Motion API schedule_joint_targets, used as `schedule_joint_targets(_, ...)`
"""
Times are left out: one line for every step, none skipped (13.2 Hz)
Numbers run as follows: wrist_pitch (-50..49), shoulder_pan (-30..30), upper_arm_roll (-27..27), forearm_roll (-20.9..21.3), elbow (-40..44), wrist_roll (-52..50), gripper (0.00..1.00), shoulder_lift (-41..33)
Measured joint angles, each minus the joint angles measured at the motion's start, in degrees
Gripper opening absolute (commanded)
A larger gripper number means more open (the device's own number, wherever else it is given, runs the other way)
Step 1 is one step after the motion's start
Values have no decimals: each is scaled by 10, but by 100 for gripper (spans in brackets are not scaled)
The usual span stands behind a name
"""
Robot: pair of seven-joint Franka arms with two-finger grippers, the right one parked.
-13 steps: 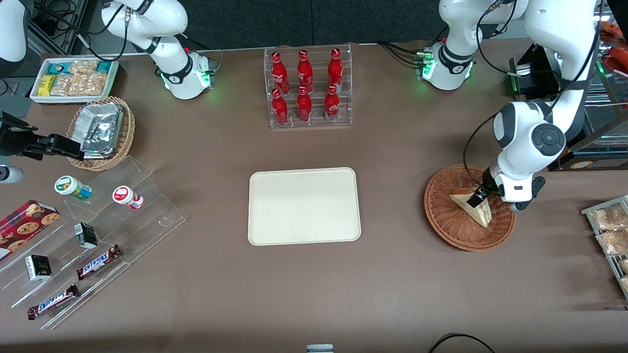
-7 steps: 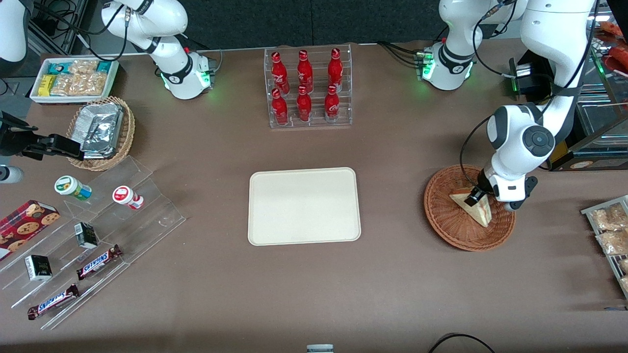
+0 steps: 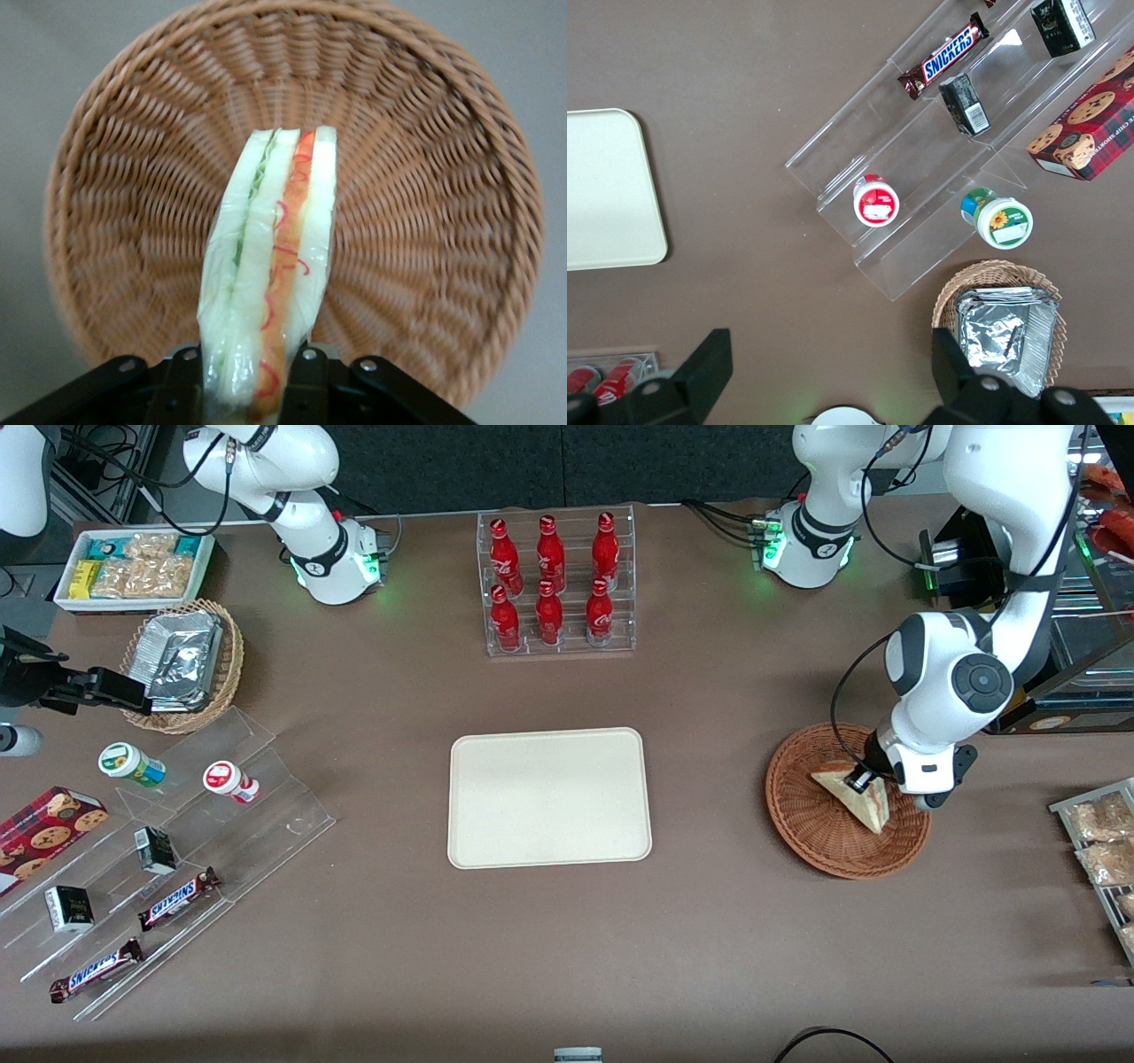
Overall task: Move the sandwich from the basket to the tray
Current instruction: 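Lift the sandwich and carry it over the cream tray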
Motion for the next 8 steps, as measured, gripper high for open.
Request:
schedule_joint_targets(-50,-12,-1,3,21,-1,0,-15)
schedule_joint_targets(-87,-26,-2,8,35,-3,0,-33)
schedule_joint_targets(-113,-40,-3,12,43,-4,0,-53)
schedule_joint_targets(-134,-58,-3,13,48,-4,0,-70)
schedule_joint_targets(-154,-79,-4,13,56,-5,0,-83)
schedule_joint_targets(-177,-103,-5,13,71,-5,0,-87)
schedule_joint_targets(-198,-130,-5,13,90,-5,0,-85)
schedule_joint_targets(-212,-159,-6,14,112,-9,0,-78)
